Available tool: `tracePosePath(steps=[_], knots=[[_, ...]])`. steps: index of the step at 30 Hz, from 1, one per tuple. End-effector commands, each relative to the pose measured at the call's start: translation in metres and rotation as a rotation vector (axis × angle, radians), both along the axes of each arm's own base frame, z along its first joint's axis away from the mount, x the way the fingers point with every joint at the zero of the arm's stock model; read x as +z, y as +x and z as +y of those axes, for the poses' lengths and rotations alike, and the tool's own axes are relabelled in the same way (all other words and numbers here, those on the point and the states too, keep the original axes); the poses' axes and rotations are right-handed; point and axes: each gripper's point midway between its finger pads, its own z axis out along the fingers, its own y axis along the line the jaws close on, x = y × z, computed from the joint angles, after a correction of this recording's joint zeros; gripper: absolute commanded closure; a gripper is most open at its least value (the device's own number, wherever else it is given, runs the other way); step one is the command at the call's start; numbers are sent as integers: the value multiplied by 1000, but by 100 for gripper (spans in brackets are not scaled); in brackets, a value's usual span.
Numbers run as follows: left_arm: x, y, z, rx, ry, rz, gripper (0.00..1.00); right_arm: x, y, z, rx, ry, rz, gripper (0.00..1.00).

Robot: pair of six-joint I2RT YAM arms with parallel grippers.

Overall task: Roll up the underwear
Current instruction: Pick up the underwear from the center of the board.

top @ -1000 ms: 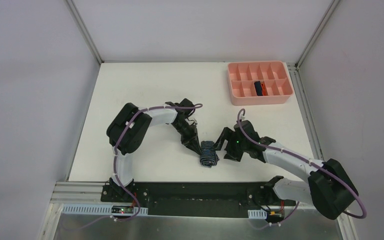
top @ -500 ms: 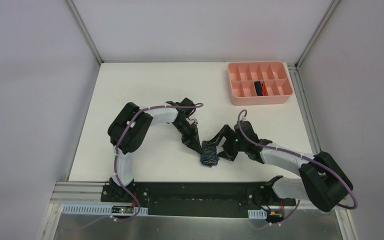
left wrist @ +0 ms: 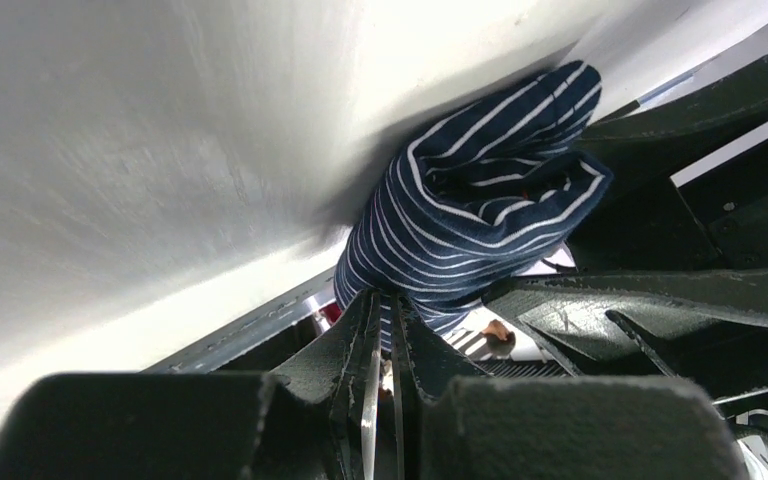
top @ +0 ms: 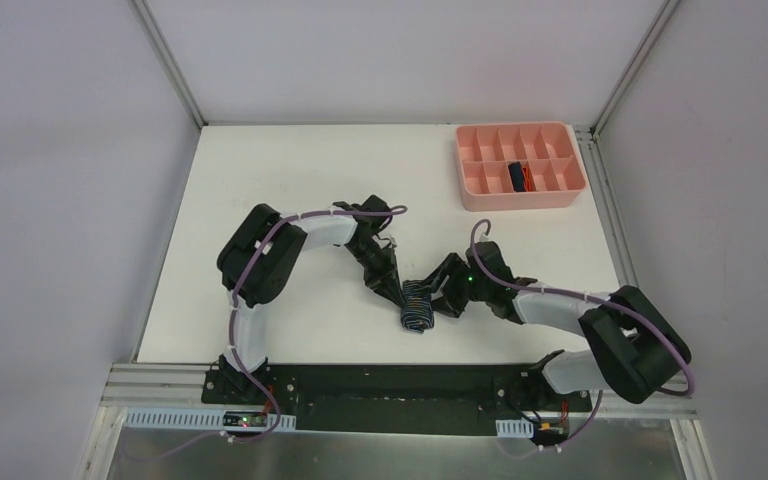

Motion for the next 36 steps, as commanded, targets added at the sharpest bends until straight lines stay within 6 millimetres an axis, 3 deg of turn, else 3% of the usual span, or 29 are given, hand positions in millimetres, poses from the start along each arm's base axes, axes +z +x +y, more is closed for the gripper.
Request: tracePosePath(steps=[1,6,15,21,28,36], knots=[[-2,1,-2,-19,7,6,91,3,1,8,20,41,0,39],[-9,3,-4,-23,10,18,91,6,1,13,49,60,2,39],[-9,6,-8,-25,-2,21,92,3,4,23,75,88,20,64],[-9,6,-8,-25,-1,23,92,12,8,28,99,96,5,100],[8,11,-4,-13,-19,-8,91,32,14,18,150,-36,-62,100],[56,31,23,68,-66,-98,90,74,27,-22,185,-309,-199,100]])
